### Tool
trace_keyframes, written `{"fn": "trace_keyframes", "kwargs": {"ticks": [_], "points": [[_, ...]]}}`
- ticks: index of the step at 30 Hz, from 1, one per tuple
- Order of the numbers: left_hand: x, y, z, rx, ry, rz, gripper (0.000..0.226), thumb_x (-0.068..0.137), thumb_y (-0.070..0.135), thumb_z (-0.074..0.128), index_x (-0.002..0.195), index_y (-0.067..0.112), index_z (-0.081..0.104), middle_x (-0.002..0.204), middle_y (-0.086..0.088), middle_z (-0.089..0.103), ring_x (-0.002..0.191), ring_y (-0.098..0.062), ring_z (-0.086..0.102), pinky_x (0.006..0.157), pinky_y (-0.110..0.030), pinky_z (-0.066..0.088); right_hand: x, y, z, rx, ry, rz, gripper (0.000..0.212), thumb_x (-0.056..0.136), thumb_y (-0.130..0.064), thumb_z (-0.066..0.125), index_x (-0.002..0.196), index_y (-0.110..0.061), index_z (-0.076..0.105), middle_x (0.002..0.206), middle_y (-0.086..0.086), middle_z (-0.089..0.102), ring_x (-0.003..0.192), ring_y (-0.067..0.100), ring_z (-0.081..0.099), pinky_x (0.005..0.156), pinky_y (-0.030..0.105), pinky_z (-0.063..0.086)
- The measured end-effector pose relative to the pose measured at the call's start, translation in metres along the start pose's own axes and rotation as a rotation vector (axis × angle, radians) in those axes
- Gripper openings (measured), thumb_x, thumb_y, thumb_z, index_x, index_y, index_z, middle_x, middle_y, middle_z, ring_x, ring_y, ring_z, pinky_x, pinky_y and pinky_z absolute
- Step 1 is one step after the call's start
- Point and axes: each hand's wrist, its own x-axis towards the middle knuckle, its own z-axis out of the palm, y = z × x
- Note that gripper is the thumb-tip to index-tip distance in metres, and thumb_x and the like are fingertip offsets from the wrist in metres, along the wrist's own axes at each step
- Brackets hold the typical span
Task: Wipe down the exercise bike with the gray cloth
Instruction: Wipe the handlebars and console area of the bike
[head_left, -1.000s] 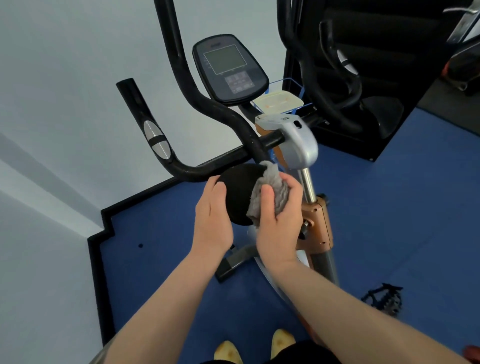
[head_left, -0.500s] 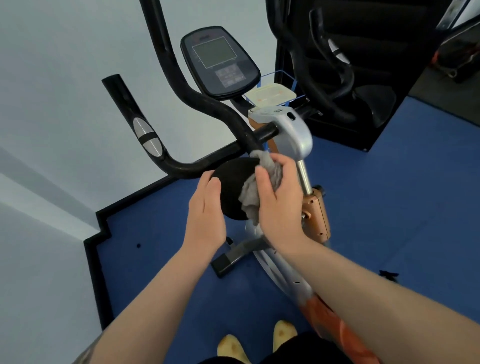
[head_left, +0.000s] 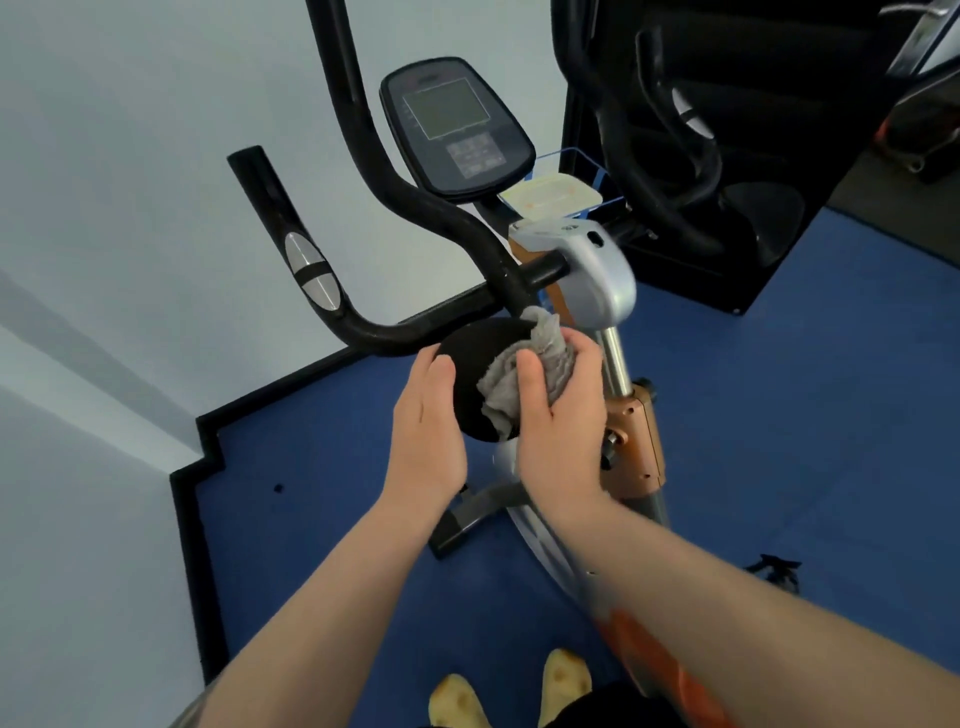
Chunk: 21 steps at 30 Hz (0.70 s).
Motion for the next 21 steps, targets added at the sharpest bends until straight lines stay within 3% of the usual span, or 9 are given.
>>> {"fn": "trace_keyframes", "kwargs": {"ticks": [4, 7, 9, 11, 14, 17, 21], "points": [[0.002, -0.001, -0.001, -0.018, 0.006, -0.001, 0.034, 0.107, 0.027, 0.032, 0.106, 0.030, 0.066, 0.102, 0.014, 0.069, 0.099, -0.001, 0.063, 0.080, -0.010, 0.046, 0.043, -0.017, -0.013, -0.445, -0.254, -0.171, 0.025, 0.099, -0.037, 0.050, 0.115, -0.019, 0.053, 0.103, 0.000, 0.061, 0.093, 0.016, 0.059, 0.078, 0.038, 0.049], [-0.003, -0.005, 0.003, -0.040, 0.064, -0.003, 0.036, 0.108, 0.030, 0.032, 0.104, 0.020, 0.066, 0.100, 0.008, 0.069, 0.095, -0.004, 0.062, 0.081, -0.017, 0.048, 0.064, -0.032, -0.009, -0.825, -0.425, -0.304, 0.027, 0.100, -0.042, 0.044, 0.111, -0.019, 0.052, 0.096, 0.001, 0.059, 0.080, 0.019, 0.053, 0.061, 0.033, 0.034], [-0.004, -0.006, 0.003, -0.020, 0.083, 0.004, 0.036, 0.107, 0.032, 0.033, 0.100, 0.018, 0.066, 0.099, 0.002, 0.069, 0.093, -0.008, 0.061, 0.083, -0.025, 0.050, 0.072, -0.039, -0.014, -0.830, -0.554, -0.273, 0.025, 0.100, -0.041, 0.044, 0.108, -0.019, 0.052, 0.092, 0.002, 0.060, 0.079, 0.020, 0.053, 0.060, 0.035, 0.034], [-0.003, -0.005, -0.002, 0.018, 0.063, 0.015, 0.035, 0.104, 0.033, 0.035, 0.100, 0.018, 0.066, 0.099, 0.002, 0.069, 0.093, -0.011, 0.063, 0.084, -0.029, 0.051, 0.074, -0.042, -0.026, -0.736, -0.659, -0.206, 0.023, 0.099, -0.040, 0.045, 0.107, -0.019, 0.051, 0.088, 0.004, 0.062, 0.080, 0.022, 0.057, 0.066, 0.039, 0.045], [-0.002, -0.001, -0.009, 0.070, 0.008, 0.015, 0.030, 0.102, 0.032, 0.038, 0.105, 0.028, 0.067, 0.100, 0.012, 0.071, 0.096, -0.005, 0.064, 0.081, -0.018, 0.049, 0.072, -0.040, -0.040, -0.749, -0.713, -0.220, 0.025, 0.099, -0.043, 0.044, 0.107, -0.021, 0.049, 0.082, 0.003, 0.061, 0.078, 0.023, 0.059, 0.065, 0.039, 0.047], [-0.003, 0.001, -0.008, 0.089, -0.009, -0.013, 0.028, 0.104, 0.026, 0.039, 0.109, 0.036, 0.065, 0.100, 0.019, 0.069, 0.094, 0.002, 0.063, 0.073, -0.008, 0.045, 0.085, -0.044, -0.022, -0.984, -0.748, -0.306, 0.031, 0.100, -0.049, 0.039, 0.096, -0.019, 0.044, 0.078, -0.001, 0.055, 0.079, 0.025, 0.057, 0.062, 0.036, 0.035], [-0.006, -0.001, -0.004, 0.045, 0.027, -0.042, 0.027, 0.105, 0.022, 0.039, 0.111, 0.032, 0.063, 0.099, 0.017, 0.069, 0.093, 0.001, 0.063, 0.074, -0.009, 0.046, 0.084, -0.044, -0.009, -1.019, -0.685, -0.497, 0.032, 0.101, -0.049, 0.035, 0.103, -0.019, 0.047, 0.091, 0.002, 0.059, 0.084, 0.025, 0.059, 0.063, 0.035, 0.034]]}}
